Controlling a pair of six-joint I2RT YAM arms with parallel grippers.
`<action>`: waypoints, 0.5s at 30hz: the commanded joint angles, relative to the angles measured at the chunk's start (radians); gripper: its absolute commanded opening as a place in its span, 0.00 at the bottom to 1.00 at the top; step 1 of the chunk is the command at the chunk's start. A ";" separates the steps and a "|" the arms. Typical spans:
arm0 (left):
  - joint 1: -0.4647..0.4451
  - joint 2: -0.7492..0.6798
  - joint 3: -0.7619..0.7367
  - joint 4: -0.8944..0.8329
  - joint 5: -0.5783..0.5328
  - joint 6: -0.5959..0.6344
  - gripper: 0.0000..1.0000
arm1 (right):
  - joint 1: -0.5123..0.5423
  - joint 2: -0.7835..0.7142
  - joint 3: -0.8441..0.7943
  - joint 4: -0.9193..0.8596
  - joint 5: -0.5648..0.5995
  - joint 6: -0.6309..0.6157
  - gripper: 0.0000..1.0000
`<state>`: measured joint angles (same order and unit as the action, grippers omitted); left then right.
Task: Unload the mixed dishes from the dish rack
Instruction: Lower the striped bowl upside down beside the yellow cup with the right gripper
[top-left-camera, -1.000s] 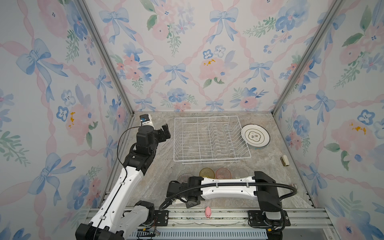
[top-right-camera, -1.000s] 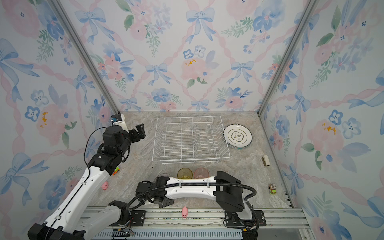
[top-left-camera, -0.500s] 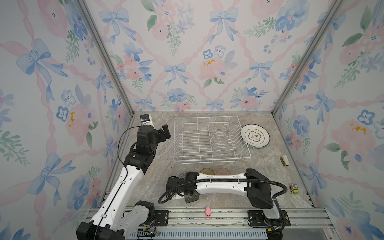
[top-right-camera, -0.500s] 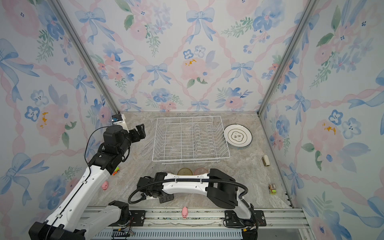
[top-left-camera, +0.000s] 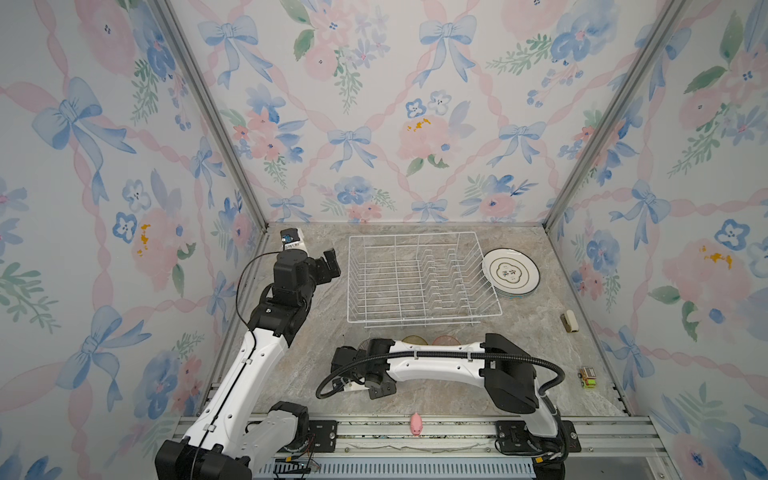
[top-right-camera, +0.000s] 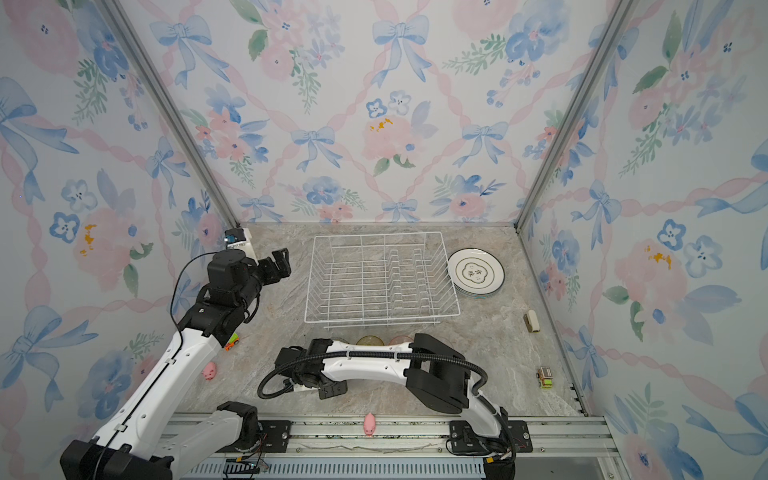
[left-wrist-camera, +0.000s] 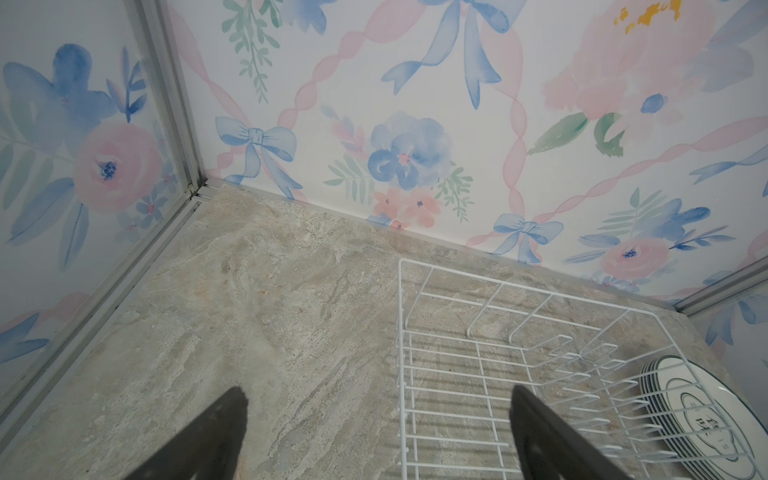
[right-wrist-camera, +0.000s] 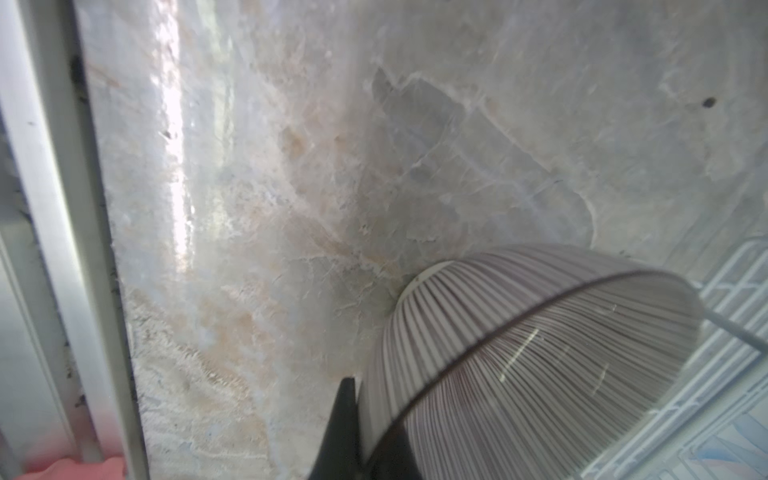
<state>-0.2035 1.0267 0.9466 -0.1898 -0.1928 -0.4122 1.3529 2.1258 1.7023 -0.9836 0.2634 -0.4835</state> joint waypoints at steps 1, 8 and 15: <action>0.008 0.006 0.006 -0.005 0.014 0.020 0.98 | -0.015 0.018 0.031 -0.004 0.026 -0.010 0.00; 0.013 0.006 0.004 -0.004 0.022 0.019 0.98 | -0.017 0.026 0.034 0.000 0.034 -0.011 0.00; 0.014 0.007 0.004 -0.003 0.028 0.019 0.98 | -0.017 0.021 0.033 0.004 0.040 -0.009 0.07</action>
<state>-0.1959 1.0267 0.9466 -0.1898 -0.1814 -0.4118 1.3479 2.1326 1.7084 -0.9787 0.2775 -0.4839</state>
